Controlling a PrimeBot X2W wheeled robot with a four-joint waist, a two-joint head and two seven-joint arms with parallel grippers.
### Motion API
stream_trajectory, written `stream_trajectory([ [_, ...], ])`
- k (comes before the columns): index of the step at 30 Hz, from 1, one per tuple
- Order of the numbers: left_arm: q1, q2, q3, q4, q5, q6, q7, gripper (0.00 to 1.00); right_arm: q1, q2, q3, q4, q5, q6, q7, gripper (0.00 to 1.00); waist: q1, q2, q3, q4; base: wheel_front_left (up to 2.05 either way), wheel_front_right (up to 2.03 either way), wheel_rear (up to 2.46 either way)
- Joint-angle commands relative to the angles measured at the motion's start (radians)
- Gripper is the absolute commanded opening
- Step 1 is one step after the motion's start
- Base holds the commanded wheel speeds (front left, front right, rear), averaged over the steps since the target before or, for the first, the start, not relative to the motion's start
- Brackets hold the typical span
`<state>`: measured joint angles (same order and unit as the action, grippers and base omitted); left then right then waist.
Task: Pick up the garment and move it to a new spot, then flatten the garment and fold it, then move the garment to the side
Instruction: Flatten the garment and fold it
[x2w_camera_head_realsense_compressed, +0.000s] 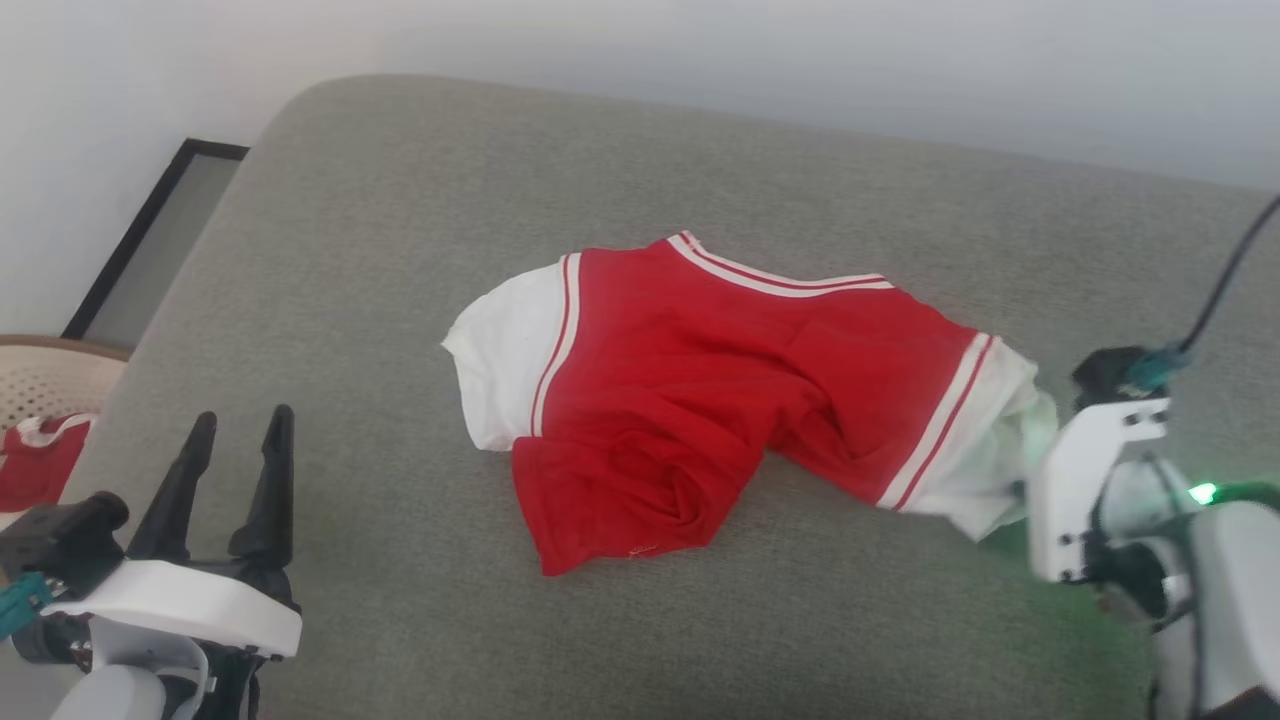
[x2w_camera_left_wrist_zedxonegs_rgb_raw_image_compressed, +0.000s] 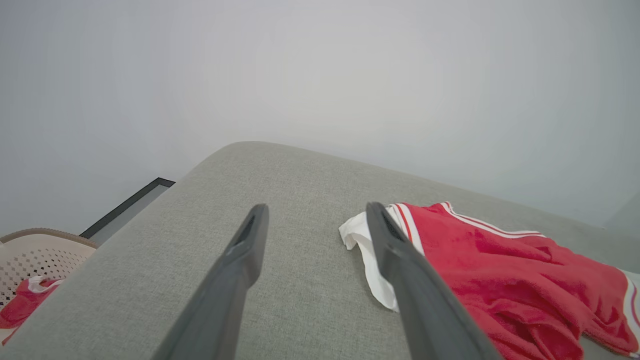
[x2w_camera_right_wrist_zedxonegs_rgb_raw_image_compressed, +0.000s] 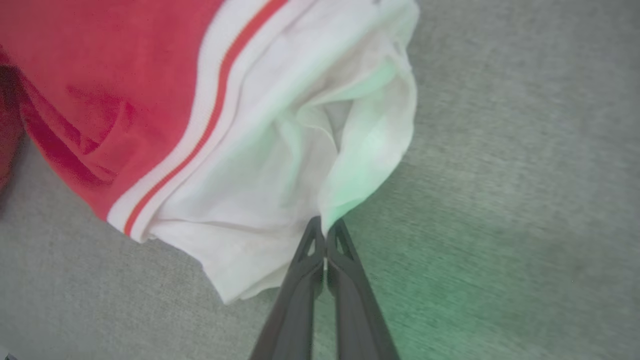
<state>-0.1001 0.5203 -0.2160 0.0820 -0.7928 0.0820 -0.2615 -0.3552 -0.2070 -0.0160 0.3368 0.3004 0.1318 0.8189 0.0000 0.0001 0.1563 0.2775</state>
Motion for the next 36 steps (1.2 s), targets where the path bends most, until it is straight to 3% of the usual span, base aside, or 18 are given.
stream_trajectory([
  [1, 0.01, -0.006, 0.009, -0.001, 0.006, -0.007, -0.004, 1.0, -0.007, -0.015, -0.008, -0.002, 0.007, -0.002, 0.005, 0.0, 0.0, -0.0001, -0.001, -0.005, 0.0, 0.0, 0.0],
  [10, 0.015, -0.041, 0.047, 0.003, 0.035, -0.04, -0.004, 1.0, -0.017, -0.141, -0.102, -0.071, 0.051, -0.002, 0.053, 0.0, 0.0, -0.0001, 0.009, -0.034, 0.0, 0.0, 0.0],
  [19, -0.009, -0.059, 0.05, 0.012, 0.05, -0.063, -0.004, 1.0, -0.022, -0.236, -0.167, -0.011, 0.079, -0.002, 0.05, 0.0, 0.0, -0.0001, 0.031, -0.033, 0.0, 0.0, 0.0],
  [21, -0.011, -0.064, 0.051, 0.014, 0.053, -0.067, -0.004, 1.0, -0.031, -0.221, -0.168, 0.019, 0.08, -0.002, 0.032, 0.15, 0.0, -0.0001, 0.035, -0.034, 0.0, 0.0, 0.0],
  [22, -0.011, -0.065, 0.049, 0.017, 0.054, -0.068, -0.004, 1.0, -0.036, -0.218, -0.169, 0.036, 0.078, -0.002, 0.022, 0.32, 0.0, -0.0001, 0.037, -0.034, 0.0, 0.0, 0.0],
  [24, -0.02, -0.066, 0.043, 0.021, 0.054, -0.074, -0.004, 1.0, -0.045, -0.216, -0.165, 0.078, 0.077, -0.002, 0.009, 0.47, 0.0, -0.0001, 0.04, -0.034, 0.0, 0.0, 0.0],
  [25, -0.025, -0.065, 0.038, 0.022, 0.055, -0.079, -0.001, 1.0, -0.052, -0.207, -0.162, 0.093, 0.085, -0.002, 0.001, 0.9, 0.0, -0.0001, 0.039, -0.035, 0.0, 0.0, 0.0],
  [26, -0.029, -0.063, 0.037, 0.024, 0.055, -0.078, 0.003, 1.0, -0.06, -0.202, -0.161, 0.112, 0.089, -0.002, -0.006, 1.0, 0.0, -0.0001, 0.039, -0.036, 0.0, 0.0, 0.0],
  [36, -0.069, -0.016, 0.024, 0.018, 0.044, -0.099, 0.07, 1.0, -0.106, -0.181, -0.112, 0.145, 0.109, -0.002, -0.071, 1.0, 0.0, -0.0001, 0.018, -0.102, 0.0, 0.0, 0.0],
])
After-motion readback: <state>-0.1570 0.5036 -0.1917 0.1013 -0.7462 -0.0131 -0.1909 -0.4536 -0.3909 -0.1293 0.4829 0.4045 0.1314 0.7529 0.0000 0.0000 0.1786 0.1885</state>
